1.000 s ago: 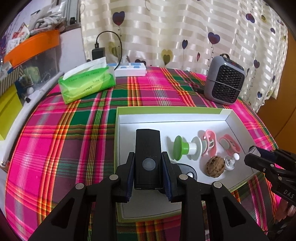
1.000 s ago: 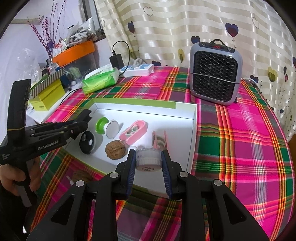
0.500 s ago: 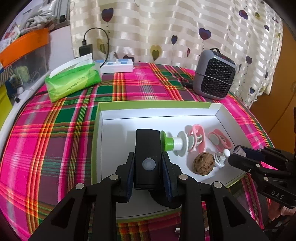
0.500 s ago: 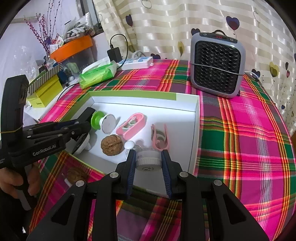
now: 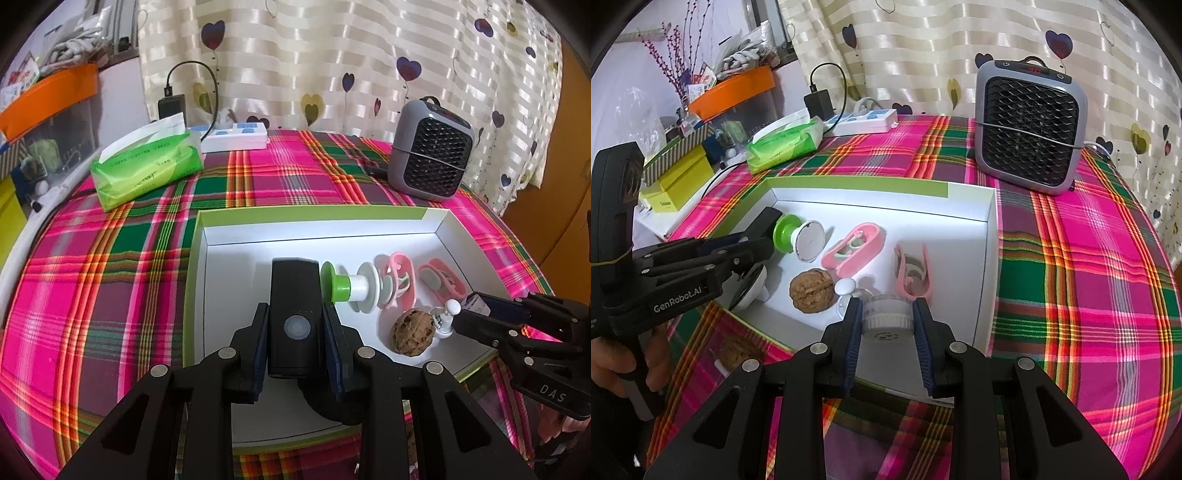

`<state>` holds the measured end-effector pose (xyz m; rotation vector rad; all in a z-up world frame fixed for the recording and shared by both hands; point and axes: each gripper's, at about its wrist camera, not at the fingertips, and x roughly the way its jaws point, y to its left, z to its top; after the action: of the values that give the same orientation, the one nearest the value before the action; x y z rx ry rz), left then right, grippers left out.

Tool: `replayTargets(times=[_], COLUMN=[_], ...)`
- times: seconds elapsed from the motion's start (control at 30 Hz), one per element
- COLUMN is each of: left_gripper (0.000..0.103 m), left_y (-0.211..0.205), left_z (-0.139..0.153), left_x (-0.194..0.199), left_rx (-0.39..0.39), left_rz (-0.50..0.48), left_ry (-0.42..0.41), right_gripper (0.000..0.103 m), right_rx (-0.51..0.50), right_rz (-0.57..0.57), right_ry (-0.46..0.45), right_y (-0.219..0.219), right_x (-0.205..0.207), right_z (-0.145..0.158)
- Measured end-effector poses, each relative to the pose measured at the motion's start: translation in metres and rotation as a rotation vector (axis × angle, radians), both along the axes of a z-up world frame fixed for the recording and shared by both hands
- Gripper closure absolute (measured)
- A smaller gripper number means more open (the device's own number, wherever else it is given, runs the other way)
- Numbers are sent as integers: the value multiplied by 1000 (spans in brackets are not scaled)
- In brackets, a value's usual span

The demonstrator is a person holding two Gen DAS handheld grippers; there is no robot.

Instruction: Organize objects

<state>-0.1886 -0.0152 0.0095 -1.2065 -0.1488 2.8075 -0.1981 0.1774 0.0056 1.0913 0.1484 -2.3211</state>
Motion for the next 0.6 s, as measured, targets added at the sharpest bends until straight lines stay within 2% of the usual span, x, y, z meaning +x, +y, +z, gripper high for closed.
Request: replayTargets(times=[0.3,0.43,0.6], left_gripper=[78,78,78], left_y=[-2,-4,-5], left_z=[0,1,5], left_x=[-1,1,5], left_rx=[20,30,32], left_rz=[-9,-6,0], left_ry=[3,5,21], right_gripper=[74,68,67], right_rx=[-19,-37,-52], right_rz=[0,1,-11], right_ry=[11,17,32], right_y=[1,2,6], right_x=[1,2,3], right_z=[0,2,6])
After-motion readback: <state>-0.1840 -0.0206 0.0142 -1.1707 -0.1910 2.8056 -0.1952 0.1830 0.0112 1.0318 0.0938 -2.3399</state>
